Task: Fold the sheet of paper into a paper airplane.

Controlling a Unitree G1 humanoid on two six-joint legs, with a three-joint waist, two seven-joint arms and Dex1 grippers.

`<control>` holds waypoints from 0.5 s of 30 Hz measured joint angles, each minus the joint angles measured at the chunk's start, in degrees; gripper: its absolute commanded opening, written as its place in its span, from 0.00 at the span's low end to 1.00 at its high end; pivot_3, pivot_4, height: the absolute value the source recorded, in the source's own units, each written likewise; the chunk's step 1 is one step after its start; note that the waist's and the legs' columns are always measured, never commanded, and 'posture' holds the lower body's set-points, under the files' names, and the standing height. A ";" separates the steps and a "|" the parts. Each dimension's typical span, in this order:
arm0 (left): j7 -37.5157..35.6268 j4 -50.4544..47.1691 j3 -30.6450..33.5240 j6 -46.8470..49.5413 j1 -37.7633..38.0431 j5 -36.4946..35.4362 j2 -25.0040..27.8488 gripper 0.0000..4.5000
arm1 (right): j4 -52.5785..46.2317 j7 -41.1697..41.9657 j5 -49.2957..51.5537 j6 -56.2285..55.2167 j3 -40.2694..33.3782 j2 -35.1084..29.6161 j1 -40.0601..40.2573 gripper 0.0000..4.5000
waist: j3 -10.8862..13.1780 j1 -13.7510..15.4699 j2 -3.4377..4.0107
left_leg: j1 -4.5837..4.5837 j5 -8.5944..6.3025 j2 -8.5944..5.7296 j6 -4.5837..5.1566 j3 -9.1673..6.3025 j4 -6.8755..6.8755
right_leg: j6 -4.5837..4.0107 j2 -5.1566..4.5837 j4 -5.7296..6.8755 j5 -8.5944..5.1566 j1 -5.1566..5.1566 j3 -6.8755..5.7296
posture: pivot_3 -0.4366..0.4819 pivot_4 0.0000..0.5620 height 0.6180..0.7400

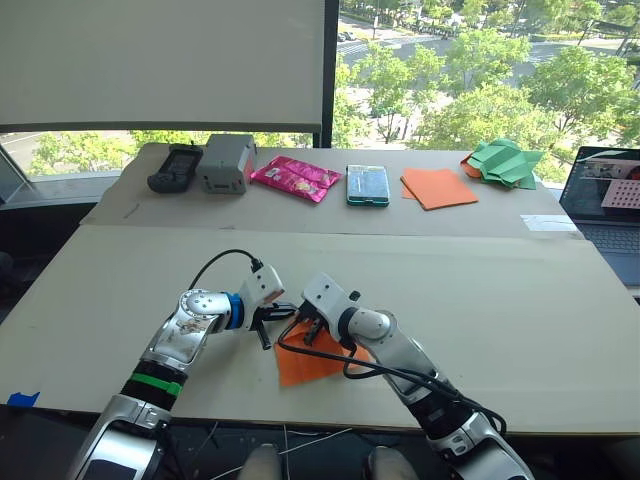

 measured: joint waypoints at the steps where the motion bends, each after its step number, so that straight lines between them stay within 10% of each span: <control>1: -0.07 -0.04 0.29 0.71 0.00 -0.49 -0.01 0.00 | 0.00 0.00 0.00 0.00 0.00 0.00 0.00 0.00 | 0.00 -0.02 0.00 | 0.00 0.00 0.00 0.00 0.00 0.00 | 0.00 0.00 0.00 0.00 -0.01 0.00 | 0.48 0.27 0.69; 15: -1.58 -4.10 1.38 8.13 0.84 -3.22 -0.20 0.00 | -0.02 -0.06 -0.02 -0.07 0.00 0.13 -0.01 0.00 | 0.07 -0.04 0.00 | -0.03 0.00 0.00 0.00 0.00 0.00 | 0.00 0.00 0.00 0.00 -0.03 -0.01 | 0.48 0.27 0.69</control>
